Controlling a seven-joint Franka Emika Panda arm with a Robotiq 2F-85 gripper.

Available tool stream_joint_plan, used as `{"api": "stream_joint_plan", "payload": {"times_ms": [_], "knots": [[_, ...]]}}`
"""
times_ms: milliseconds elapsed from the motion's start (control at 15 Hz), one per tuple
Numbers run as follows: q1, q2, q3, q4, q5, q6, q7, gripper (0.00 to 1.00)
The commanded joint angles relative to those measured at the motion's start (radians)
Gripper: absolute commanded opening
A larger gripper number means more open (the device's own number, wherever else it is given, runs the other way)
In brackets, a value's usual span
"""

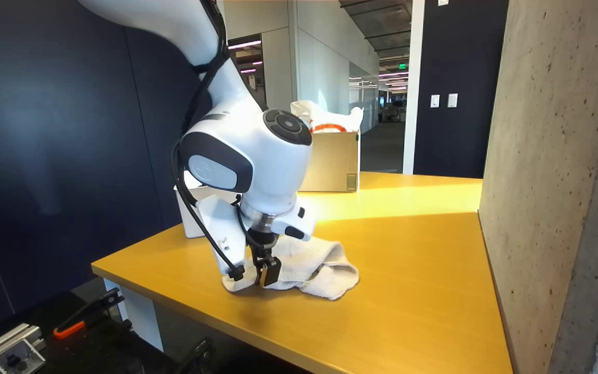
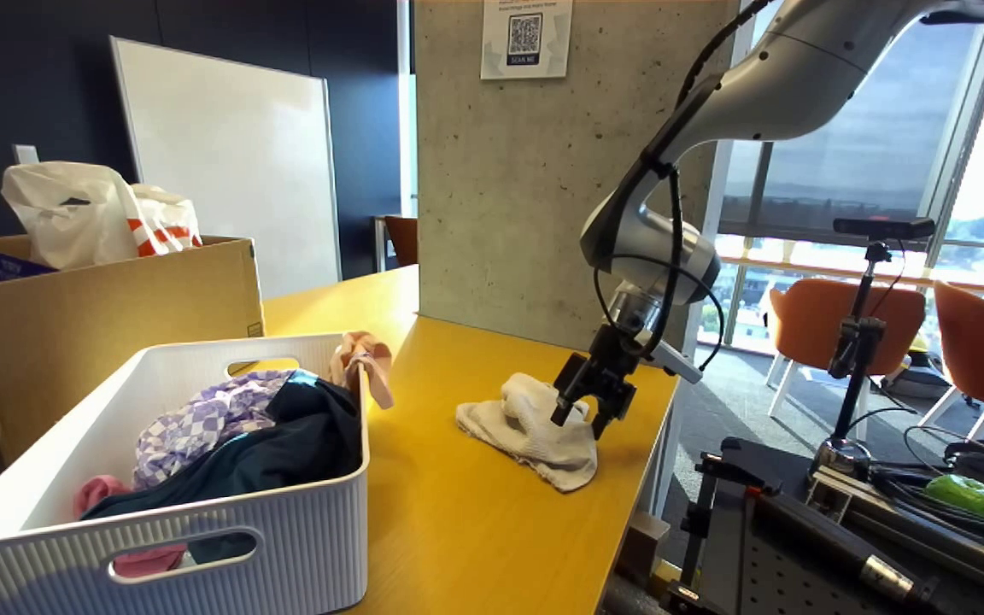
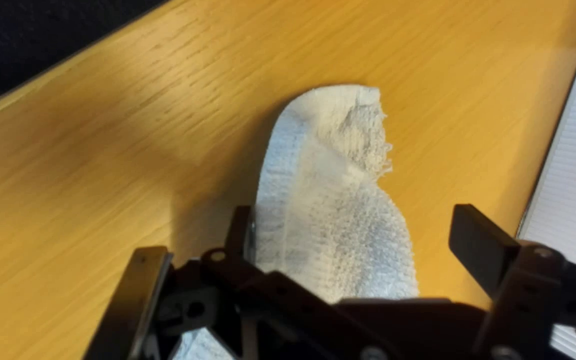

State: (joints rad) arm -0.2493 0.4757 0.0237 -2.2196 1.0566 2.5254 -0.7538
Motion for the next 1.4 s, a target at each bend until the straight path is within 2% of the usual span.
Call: {"api": "stream_joint_plan", "payload": {"times_ms": [0,867,933,1000,1333], "knots": [[0.002,0.004,-0.026,0.029,0.008,-0.008,-0.004,1.00],[0.003,0.069,-0.031,0.094,0.008,0.007,-0.008,1.00],[0.003,0.072,-0.030,0.095,0.008,0.010,-0.011,0.93],[0.002,0.068,-0.028,0.090,0.012,0.013,-0.016,0.74],[0.004,0.064,-0.027,0.084,0.012,0.017,-0.015,0.34]]}}
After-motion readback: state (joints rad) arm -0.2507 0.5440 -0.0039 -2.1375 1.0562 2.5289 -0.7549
